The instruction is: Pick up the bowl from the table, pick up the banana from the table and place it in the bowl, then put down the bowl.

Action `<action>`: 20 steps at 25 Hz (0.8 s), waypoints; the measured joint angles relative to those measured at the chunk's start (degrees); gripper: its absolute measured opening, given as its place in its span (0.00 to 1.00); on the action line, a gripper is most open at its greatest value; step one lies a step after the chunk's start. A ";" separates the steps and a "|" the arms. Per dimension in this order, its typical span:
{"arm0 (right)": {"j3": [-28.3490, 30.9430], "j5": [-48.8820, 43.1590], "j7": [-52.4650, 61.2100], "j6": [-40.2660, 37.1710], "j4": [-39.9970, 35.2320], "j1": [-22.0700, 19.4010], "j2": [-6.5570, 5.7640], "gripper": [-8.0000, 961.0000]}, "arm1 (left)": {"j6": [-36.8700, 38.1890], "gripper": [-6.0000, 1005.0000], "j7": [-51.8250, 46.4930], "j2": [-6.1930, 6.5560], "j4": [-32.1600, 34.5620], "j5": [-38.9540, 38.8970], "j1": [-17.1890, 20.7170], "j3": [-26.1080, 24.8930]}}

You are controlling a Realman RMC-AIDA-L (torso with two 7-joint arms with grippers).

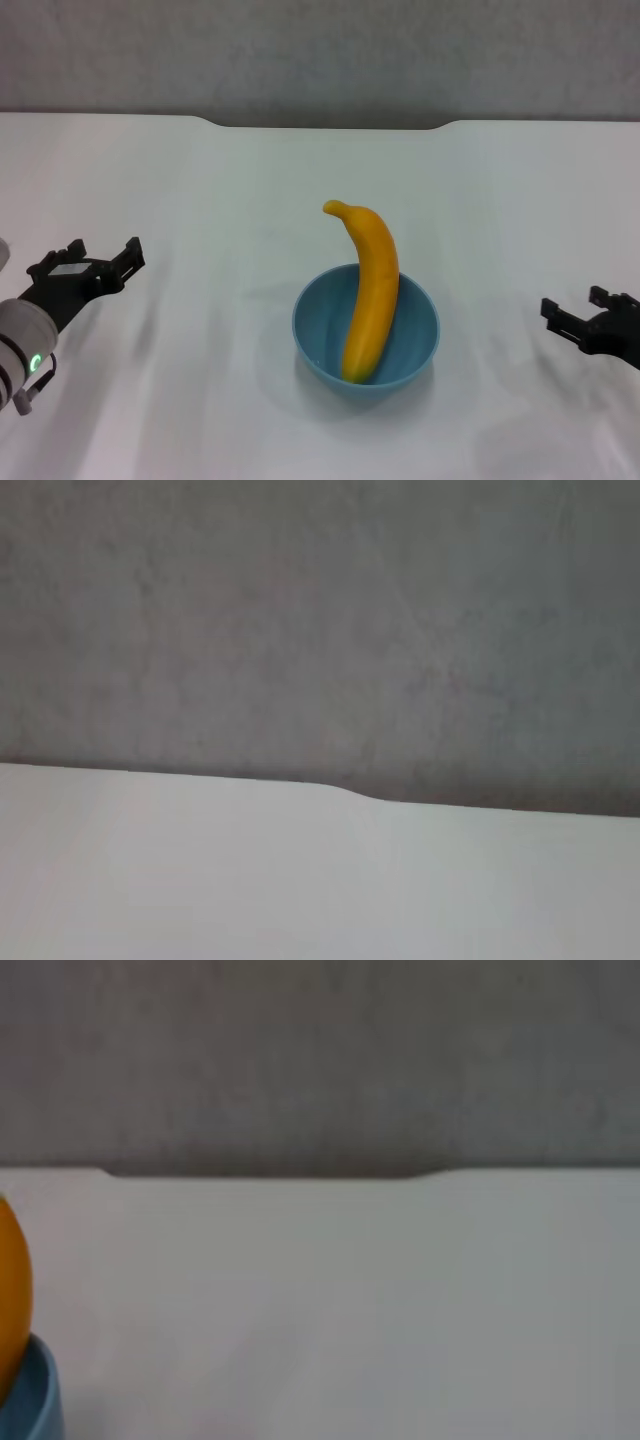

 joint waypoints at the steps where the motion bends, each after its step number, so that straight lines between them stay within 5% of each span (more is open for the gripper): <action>1: -0.01 3.11 -3.35 1.96 -1.77 0.00 0.01 0.85 | -0.97 0.79 -0.26 0.00 0.54 0.00 -0.02 0.00; 7: 0.00 20.63 -21.28 18.84 -14.05 0.35 0.10 0.85 | -7.85 0.79 -2.07 0.09 5.86 0.06 -1.31 -0.07; 14: -0.03 26.85 -25.37 25.66 -20.52 1.46 0.62 0.85 | -20.86 0.79 -1.72 -0.21 16.86 0.53 -4.36 0.85; 20: -1.54 26.84 -24.98 28.18 -22.84 2.02 0.96 0.85 | -22.43 0.79 -1.55 -0.53 22.21 0.58 -7.01 1.50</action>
